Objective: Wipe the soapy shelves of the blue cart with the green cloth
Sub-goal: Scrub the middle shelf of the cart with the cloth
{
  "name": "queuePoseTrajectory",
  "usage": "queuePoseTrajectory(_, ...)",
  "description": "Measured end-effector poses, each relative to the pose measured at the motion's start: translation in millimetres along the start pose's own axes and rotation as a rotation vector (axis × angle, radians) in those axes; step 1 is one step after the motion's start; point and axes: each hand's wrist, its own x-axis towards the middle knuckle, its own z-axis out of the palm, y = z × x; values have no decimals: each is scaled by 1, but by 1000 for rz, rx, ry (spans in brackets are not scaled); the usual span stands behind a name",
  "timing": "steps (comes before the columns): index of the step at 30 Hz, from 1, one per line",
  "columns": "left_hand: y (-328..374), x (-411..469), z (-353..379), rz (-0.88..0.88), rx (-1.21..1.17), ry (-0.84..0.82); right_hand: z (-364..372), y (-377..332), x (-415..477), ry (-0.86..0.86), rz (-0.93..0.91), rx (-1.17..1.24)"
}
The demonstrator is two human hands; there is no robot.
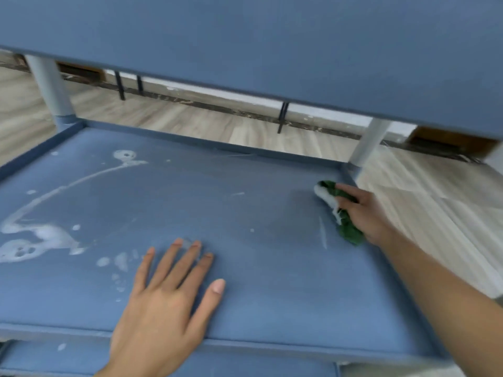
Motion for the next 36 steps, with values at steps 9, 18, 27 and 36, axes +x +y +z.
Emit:
queuePoseTrajectory(9,5,0,-8,-33,-88,-61,36,23,-44,74,-52,-131)
queuePoseTrajectory(18,-13,-4,-35,-129,-367,48,177,-15,-39,-8,-168,-71)
queuePoseTrajectory(27,-81,-20,-76,-321,-423,178,387,-95,-39,-305,-335,-250)
queuePoseTrajectory(36,-93,-20,-86,-356,-412,181,404,-116,-35,-394,102,528)
